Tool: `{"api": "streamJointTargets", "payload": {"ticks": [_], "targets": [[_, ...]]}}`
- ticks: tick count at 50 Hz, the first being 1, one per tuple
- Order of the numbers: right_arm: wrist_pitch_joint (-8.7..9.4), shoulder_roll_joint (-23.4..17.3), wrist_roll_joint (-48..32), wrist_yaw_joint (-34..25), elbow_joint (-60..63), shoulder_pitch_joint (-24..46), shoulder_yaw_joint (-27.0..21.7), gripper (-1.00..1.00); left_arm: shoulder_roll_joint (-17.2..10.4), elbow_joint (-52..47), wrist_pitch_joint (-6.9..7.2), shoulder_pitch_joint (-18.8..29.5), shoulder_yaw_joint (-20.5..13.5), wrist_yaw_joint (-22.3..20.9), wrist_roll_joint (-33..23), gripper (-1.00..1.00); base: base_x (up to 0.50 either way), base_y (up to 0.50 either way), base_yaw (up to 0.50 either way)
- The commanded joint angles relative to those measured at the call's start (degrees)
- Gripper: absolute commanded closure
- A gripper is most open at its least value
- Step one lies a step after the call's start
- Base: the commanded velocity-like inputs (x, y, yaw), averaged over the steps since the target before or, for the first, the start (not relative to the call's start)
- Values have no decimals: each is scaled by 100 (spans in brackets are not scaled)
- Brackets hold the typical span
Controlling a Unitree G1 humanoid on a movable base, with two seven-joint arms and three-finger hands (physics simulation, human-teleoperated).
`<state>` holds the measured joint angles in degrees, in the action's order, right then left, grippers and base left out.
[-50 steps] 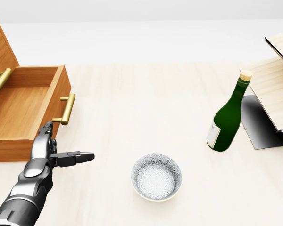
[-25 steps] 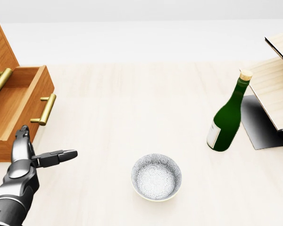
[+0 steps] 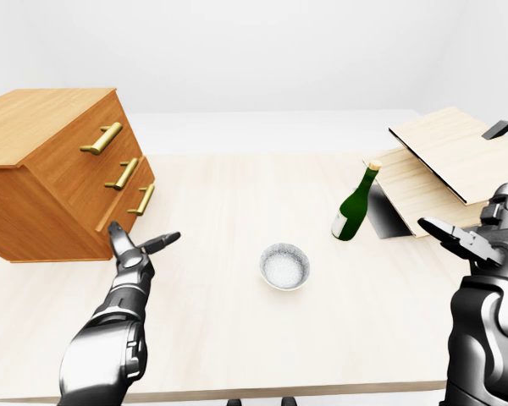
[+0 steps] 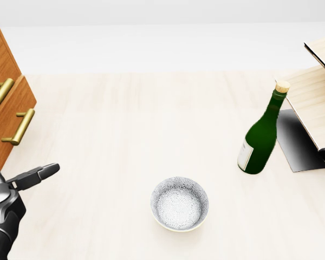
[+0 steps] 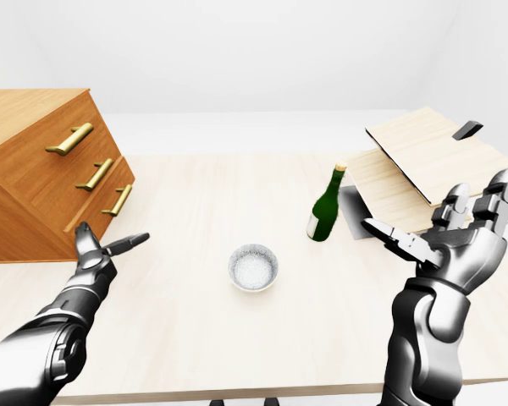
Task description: Close the bottom drawer of the cabinet.
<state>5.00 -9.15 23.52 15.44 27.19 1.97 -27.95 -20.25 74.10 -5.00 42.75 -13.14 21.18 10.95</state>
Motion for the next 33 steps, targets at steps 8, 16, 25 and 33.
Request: {"api": "streamJointTargets", "payload": {"ticks": [8, 16, 25, 33], "targets": [[0, 4, -5, -24, -76, -15, 17, -100, -337, -60, 0, -73, -319, 882, 399, -100, 0, 0, 0], [0, 13, -5, -7, -1, -25, 8, -100, -374, -77, 0, -110, -309, 882, 432, -100, 0, 0, 0], [0, 22, 5, 4, 69, -32, -5, -100, -392, -62, 0, -144, -333, 882, 458, -100, 0, 0, 0], [0, 23, 2, 5, 82, -31, -2, -100, -387, -83, 0, -140, -338, 882, 534, -100, 0, 0, 0]]}}
